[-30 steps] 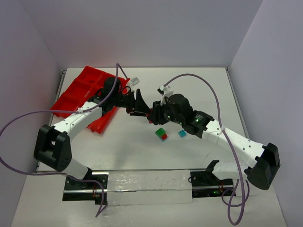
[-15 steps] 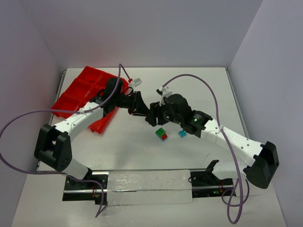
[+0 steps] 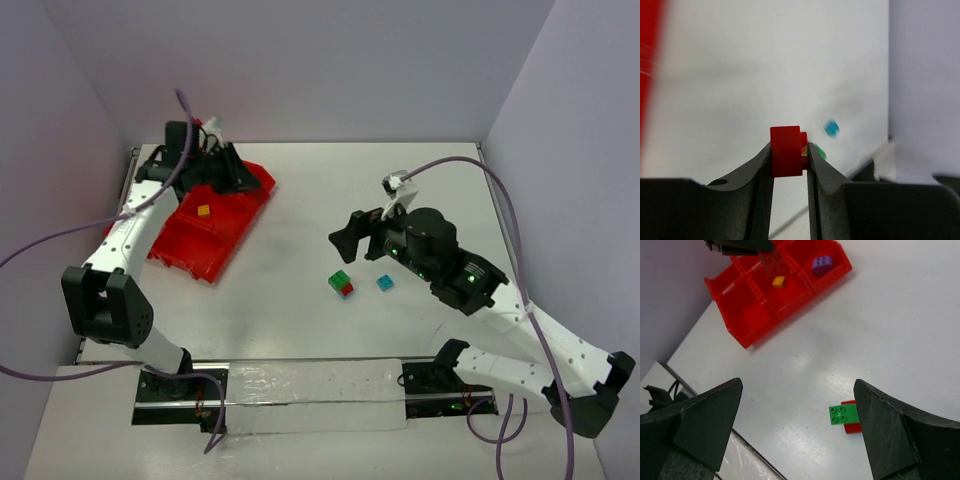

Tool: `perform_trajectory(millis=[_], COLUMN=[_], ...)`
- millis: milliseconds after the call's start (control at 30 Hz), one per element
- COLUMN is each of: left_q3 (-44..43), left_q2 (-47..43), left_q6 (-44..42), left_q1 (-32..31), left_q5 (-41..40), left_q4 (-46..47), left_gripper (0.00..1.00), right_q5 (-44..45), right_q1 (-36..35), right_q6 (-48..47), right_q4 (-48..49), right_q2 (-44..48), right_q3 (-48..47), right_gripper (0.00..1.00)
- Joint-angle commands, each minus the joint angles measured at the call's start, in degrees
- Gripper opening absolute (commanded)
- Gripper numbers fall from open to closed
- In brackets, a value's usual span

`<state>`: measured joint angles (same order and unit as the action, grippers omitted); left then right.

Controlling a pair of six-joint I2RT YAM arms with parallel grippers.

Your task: Sort the legos into containers by color

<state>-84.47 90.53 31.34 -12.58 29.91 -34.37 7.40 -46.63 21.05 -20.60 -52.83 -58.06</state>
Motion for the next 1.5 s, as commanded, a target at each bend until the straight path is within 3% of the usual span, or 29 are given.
perform_trajectory(millis=[0,67,200,400,533,1067,1133,1167,1200,1233,1267,1333,1467], left_q3=[-12.6,-17.4,-23.0,-39.1,-40.1,-45.8,-46.0,-46.1,-46.1,-45.8,-45.2,-44.6,-43.8], left_q2=[1.7,4.2,11.3,26.3,28.7,42.2,43.2,43.6,44.0,44.1,44.1,44.0,41.5], left_q6=[-3.2,-1.8,1.1,1.7,2.2,3.9,3.4,3.3,3.1,3.1,3.0,2.8,2.6], left_q1=[5.3,8.5,12.4,14.4,15.3,17.9,17.9,17.9,17.9,17.9,17.9,17.9,17.3], left_q5=[-20.1,-27.2,-27.6,-30.0,-35.3,-34.6,-33.8,-33.3,-32.8,-32.8,-32.5,-32.0,-31.4], left_q4=[-7.1,-6.7,-1.9,-3.8,-0.8,4.8,5.7,5.8,5.7,5.7,5.6,4.8,2.8], left_gripper=[0.0,0.0,0.0,0.0,0.0,0.0,0.12,0.24,0.48,0.51,0.72,0.81,0.83], right_q5=[4.9,4.2,4.6,5.8,6.2,5.4,5.6,5.6,5.7,5.9,6.0,6.3,7.3], right_q1=[-0.1,-0.1,0.0,0.0,0.1,0.2,0.2,0.3,0.3,0.2,0.2,0.2,0.1], right_q6=[-0.7,0.2,0.7,0.2,0.3,2.4,2.7,2.9,3.1,3.2,3.4,3.7,4.4], right_q4=[-0.5,0.2,-0.7,-0.8,-0.7,-2.0,-2.2,-2.2,-2.3,-2.4,-2.8,-3.2,-4.3], right_q2=[0.1,-0.6,-3.1,-3.9,-4.1,-3.6,-2.8,-2.5,-2.2,-2.2,-2.3,-2.4,-3.6], right_q3=[0.9,1.8,1.3,0.9,1.4,3.3,4.0,4.3,4.6,4.7,5.2,5.7,6.4], right_gripper=[1.0,1.0,1.0,1.0,1.0,1.0,1.0,1.0,1.0,1.0,1.0,1.0,1.0])
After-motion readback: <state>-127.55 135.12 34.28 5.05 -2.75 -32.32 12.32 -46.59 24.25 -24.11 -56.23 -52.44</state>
